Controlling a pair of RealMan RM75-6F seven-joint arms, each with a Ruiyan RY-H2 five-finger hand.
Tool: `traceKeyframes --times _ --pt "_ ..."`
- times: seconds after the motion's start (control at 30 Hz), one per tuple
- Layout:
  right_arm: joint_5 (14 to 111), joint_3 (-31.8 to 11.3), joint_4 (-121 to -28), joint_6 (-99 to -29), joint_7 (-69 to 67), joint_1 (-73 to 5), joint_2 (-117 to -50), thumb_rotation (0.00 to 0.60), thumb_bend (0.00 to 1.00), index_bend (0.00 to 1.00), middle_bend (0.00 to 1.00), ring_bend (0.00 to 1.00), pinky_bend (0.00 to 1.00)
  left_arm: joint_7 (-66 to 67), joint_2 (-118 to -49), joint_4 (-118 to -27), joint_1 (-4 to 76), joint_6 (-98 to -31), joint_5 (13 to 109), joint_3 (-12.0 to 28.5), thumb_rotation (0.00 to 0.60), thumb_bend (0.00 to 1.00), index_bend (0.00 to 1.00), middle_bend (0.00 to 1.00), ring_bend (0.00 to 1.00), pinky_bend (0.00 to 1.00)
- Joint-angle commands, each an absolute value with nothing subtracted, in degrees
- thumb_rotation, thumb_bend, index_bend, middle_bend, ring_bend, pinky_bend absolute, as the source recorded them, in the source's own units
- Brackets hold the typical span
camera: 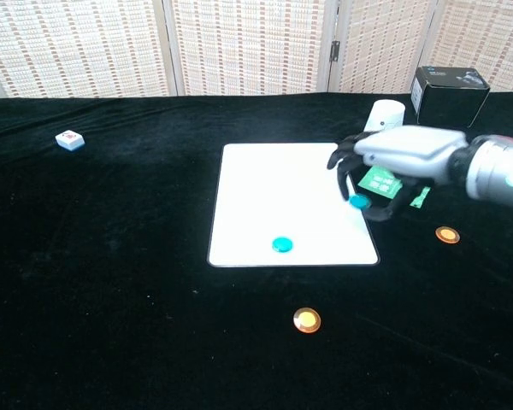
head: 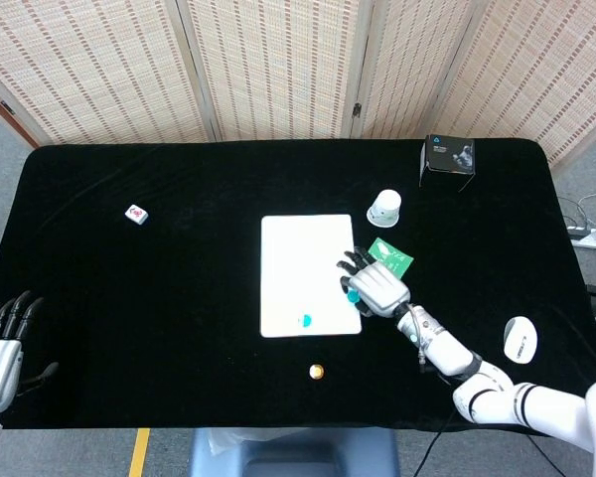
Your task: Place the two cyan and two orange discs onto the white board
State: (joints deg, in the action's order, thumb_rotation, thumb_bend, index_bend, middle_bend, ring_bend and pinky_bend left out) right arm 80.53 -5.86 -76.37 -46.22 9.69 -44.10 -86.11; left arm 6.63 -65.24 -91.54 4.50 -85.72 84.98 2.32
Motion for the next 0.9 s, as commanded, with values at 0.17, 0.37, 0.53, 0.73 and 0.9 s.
traceKeyframes --times 0.17,0.37,0.53,0.73,0.9 --pt "81.36 -4.62 -76.35 -45.07 12.98 -46.03 -90.02 0.6 0.44 0.53 0.18 0.02 0.0 5.88 -65.57 -90.7 4.23 -85.81 84.84 2.18 0.6 0.22 0.05 0.02 0.01 0.0" --pt "81.78 -4.13 -76.58 -45.55 14.63 -46.43 -91.12 0.6 0.44 0.52 0.18 0.02 0.0 5.17 -65.73 -90.0 4.1 -85.79 84.76 2.14 0.6 0.22 0.05 0.02 0.01 0.0" --pt "81.45 -3.99 -76.47 -45.85 15.18 -46.44 -91.36 0.6 0.44 0.51 0.18 0.02 0.0 4.91 -65.8 -89.78 4.12 -85.67 84.8 2.11 0.6 0.22 0.05 0.02 0.01 0.0" --pt "81.37 -3.95 -76.26 -45.83 14.95 -46.74 -91.68 0.6 0.44 0.48 0.18 0.02 0.0 4.91 -65.76 -89.88 4.14 -85.56 84.85 2.07 0.6 0.22 0.05 0.02 0.01 0.0" --pt "81.39 -3.87 -76.05 -45.45 14.69 -47.19 -92.05 0.6 0.44 0.43 0.17 0.02 0.0 5.01 -65.73 -89.9 4.09 -85.51 84.74 2.05 0.6 0.22 0.05 0.02 0.01 0.0"
